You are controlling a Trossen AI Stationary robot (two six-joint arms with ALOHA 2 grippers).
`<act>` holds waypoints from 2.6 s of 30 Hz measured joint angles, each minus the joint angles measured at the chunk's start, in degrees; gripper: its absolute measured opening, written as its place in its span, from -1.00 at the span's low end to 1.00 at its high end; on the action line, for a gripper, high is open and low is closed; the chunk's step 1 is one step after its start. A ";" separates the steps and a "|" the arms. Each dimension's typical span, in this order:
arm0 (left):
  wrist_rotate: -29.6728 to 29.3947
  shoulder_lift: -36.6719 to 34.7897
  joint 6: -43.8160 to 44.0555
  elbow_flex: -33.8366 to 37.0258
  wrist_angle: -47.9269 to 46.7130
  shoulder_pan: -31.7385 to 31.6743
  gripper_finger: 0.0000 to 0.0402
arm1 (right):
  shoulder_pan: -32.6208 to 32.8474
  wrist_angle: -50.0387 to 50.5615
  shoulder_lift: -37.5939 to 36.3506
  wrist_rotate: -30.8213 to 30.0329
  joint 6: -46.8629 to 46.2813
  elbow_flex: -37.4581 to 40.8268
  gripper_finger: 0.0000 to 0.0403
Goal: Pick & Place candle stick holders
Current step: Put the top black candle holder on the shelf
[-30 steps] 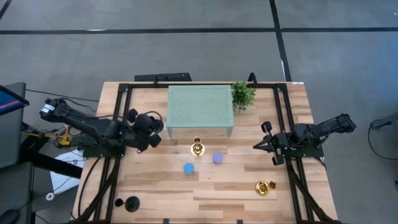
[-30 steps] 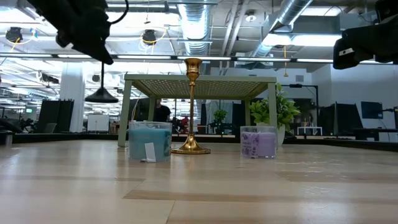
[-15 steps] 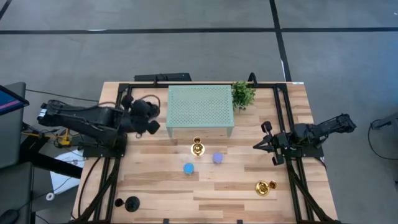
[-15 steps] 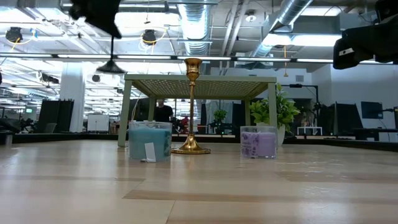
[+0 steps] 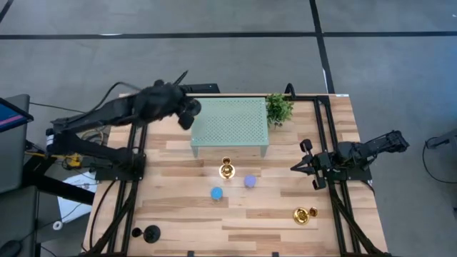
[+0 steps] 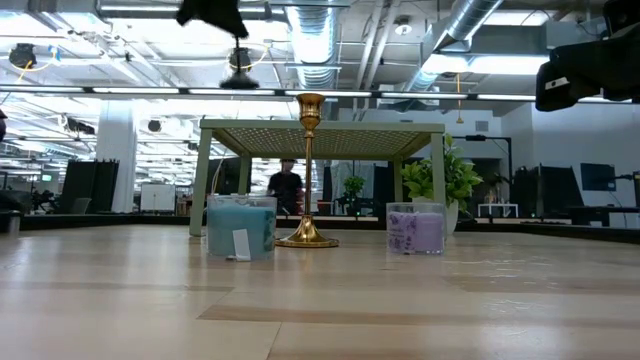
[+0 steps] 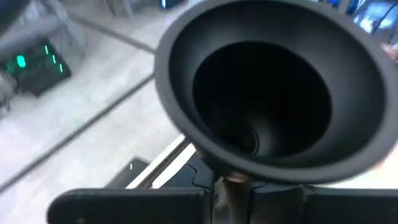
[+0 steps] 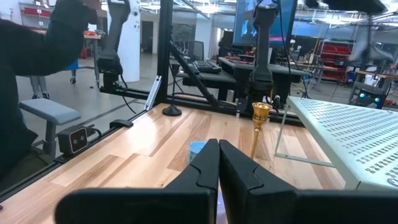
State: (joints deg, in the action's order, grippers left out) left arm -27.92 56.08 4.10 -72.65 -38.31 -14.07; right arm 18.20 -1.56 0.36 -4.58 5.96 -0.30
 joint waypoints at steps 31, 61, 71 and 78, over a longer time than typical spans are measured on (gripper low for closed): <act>25.19 14.70 -0.46 -0.67 7.06 -18.36 -0.94 | 0.04 0.02 -0.02 -0.22 0.00 0.02 -1.00; 22.88 14.59 -0.89 4.82 15.08 -15.44 -0.94 | 0.04 -0.20 -0.02 -0.23 0.00 0.02 -1.00; 23.08 14.44 -0.85 5.32 16.56 -15.58 -0.87 | 0.00 -0.18 -0.01 -0.22 0.00 0.01 -1.00; 22.15 14.51 -0.83 5.45 16.33 -15.60 -0.61 | 0.00 -0.17 -0.02 -0.22 0.00 0.00 -1.00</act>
State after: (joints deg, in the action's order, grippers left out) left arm -5.78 70.59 3.28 -67.20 -21.99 -29.67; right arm 18.20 -1.73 0.34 -4.80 5.96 -0.30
